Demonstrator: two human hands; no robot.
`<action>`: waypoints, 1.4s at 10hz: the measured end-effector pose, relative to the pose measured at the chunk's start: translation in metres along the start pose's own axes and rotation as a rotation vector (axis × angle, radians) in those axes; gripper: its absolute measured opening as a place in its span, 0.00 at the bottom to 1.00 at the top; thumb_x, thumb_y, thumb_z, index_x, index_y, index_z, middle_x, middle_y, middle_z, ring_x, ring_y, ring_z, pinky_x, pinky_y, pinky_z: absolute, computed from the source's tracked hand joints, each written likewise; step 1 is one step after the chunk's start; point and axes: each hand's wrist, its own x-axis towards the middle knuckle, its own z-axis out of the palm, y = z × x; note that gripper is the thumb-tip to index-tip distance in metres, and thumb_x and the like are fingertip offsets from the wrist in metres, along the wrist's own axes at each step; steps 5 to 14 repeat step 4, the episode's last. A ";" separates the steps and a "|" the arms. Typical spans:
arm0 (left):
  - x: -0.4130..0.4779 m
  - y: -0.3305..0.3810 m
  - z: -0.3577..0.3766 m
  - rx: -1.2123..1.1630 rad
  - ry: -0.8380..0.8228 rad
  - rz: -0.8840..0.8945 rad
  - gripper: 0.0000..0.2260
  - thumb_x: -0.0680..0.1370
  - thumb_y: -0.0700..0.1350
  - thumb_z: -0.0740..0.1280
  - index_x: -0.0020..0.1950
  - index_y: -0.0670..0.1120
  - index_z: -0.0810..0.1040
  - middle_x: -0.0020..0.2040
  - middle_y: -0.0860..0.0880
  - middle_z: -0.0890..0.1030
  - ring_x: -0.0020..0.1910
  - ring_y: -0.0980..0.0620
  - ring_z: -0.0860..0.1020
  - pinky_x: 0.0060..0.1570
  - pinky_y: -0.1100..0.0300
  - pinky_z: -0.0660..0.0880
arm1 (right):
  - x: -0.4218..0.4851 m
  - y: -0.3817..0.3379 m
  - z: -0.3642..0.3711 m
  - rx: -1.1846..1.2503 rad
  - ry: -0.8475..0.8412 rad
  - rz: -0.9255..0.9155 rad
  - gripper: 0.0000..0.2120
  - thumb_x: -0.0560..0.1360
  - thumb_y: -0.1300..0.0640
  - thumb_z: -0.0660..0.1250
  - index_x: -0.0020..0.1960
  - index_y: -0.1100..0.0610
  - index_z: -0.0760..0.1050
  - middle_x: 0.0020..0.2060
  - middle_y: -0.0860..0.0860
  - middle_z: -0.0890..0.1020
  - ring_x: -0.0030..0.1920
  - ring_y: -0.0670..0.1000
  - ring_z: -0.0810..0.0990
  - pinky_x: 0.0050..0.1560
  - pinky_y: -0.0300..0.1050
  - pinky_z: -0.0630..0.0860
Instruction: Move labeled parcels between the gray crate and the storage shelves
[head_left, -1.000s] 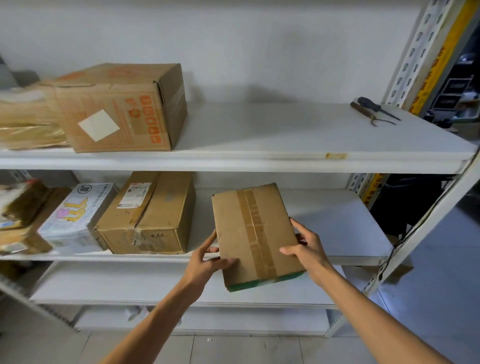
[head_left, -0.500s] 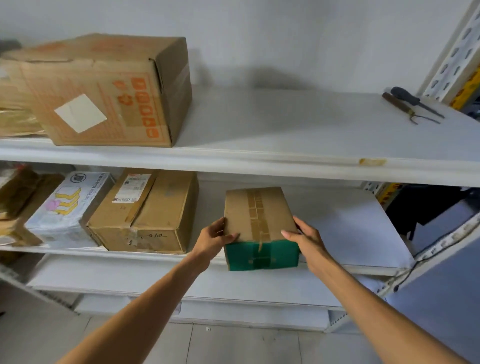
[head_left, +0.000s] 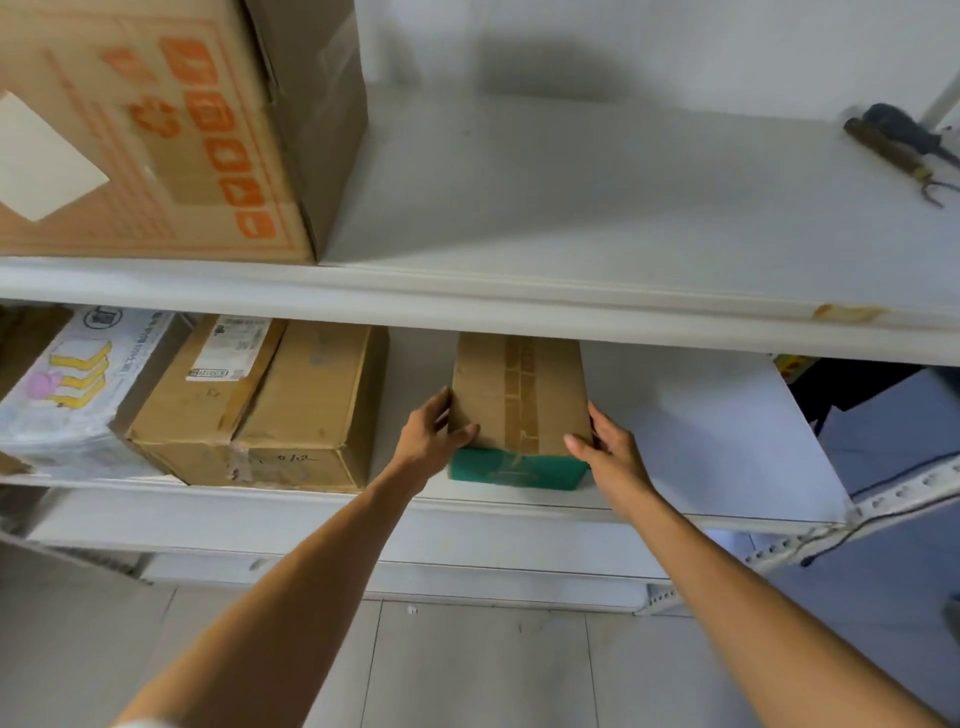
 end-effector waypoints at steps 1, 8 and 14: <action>-0.005 0.005 0.004 0.106 0.030 0.026 0.32 0.77 0.37 0.69 0.78 0.45 0.59 0.74 0.47 0.67 0.72 0.44 0.68 0.70 0.45 0.66 | -0.002 -0.002 0.003 -0.056 0.031 0.018 0.34 0.74 0.60 0.71 0.76 0.54 0.62 0.70 0.51 0.72 0.69 0.51 0.72 0.71 0.53 0.68; -0.019 0.053 0.035 0.889 -0.103 0.423 0.16 0.75 0.46 0.72 0.62 0.52 0.78 0.61 0.49 0.78 0.55 0.46 0.78 0.57 0.53 0.77 | -0.050 -0.060 -0.002 -0.485 0.116 0.121 0.36 0.75 0.44 0.69 0.75 0.62 0.62 0.69 0.59 0.72 0.68 0.59 0.72 0.65 0.49 0.69; -0.019 0.053 0.035 0.889 -0.103 0.423 0.16 0.75 0.46 0.72 0.62 0.52 0.78 0.61 0.49 0.78 0.55 0.46 0.78 0.57 0.53 0.77 | -0.050 -0.060 -0.002 -0.485 0.116 0.121 0.36 0.75 0.44 0.69 0.75 0.62 0.62 0.69 0.59 0.72 0.68 0.59 0.72 0.65 0.49 0.69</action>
